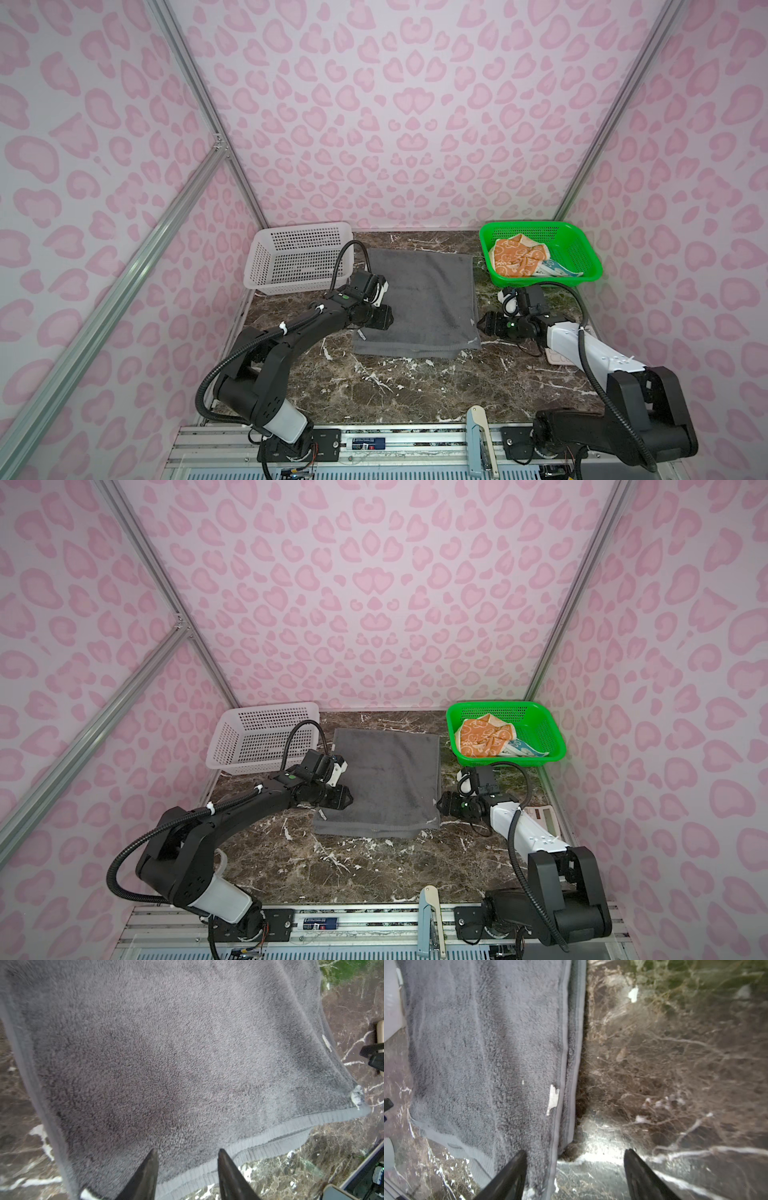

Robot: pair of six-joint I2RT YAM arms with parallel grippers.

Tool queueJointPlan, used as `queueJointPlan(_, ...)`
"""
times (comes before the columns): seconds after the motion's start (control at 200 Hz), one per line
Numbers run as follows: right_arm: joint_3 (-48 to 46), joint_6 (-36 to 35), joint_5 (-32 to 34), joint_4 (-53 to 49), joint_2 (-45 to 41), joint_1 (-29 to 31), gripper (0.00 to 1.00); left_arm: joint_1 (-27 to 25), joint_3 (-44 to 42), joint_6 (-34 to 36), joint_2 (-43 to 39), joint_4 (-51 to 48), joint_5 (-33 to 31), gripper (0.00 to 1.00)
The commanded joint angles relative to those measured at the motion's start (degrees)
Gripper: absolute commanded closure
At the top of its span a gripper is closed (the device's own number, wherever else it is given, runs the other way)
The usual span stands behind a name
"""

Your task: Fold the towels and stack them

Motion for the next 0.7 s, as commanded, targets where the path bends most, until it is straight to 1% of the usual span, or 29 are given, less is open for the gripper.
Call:
queueJointPlan(0.0,-1.1,3.5,-0.6,7.4,2.7,-0.3,0.26,0.0,0.6,-2.8,2.5,4.4,0.1,0.54)
queueJointPlan(0.055,-1.4,4.0,-2.6,10.2,4.7,-0.5,0.27,0.0,0.5,-3.1,3.9,4.8,-0.5,0.55)
queueJointPlan(0.17,-1.4,4.4,-5.5,14.2,9.0,-0.5,0.33,0.0,0.4,-3.6,6.7,5.1,-0.9,0.56)
queueJointPlan(0.34,-0.3,4.5,-11.7,16.2,12.7,-0.1,0.4,0.0,-0.6,-4.7,9.0,5.9,-1.9,0.59)
queueJointPlan(0.42,1.1,4.2,-14.2,13.4,13.5,-0.2,0.44,-0.1,-0.7,-4.9,9.7,5.7,-2.2,0.59)
queueJointPlan(0.54,4.6,2.8,-18.2,5.7,13.1,-0.2,0.5,0.0,-0.8,-5.2,10.1,5.3,-2.9,0.6)
queueJointPlan(0.695,8.6,3.3,-22.1,-0.9,10.1,-0.4,0.52,0.0,-0.3,-5.3,11.0,5.2,-3.2,0.6)
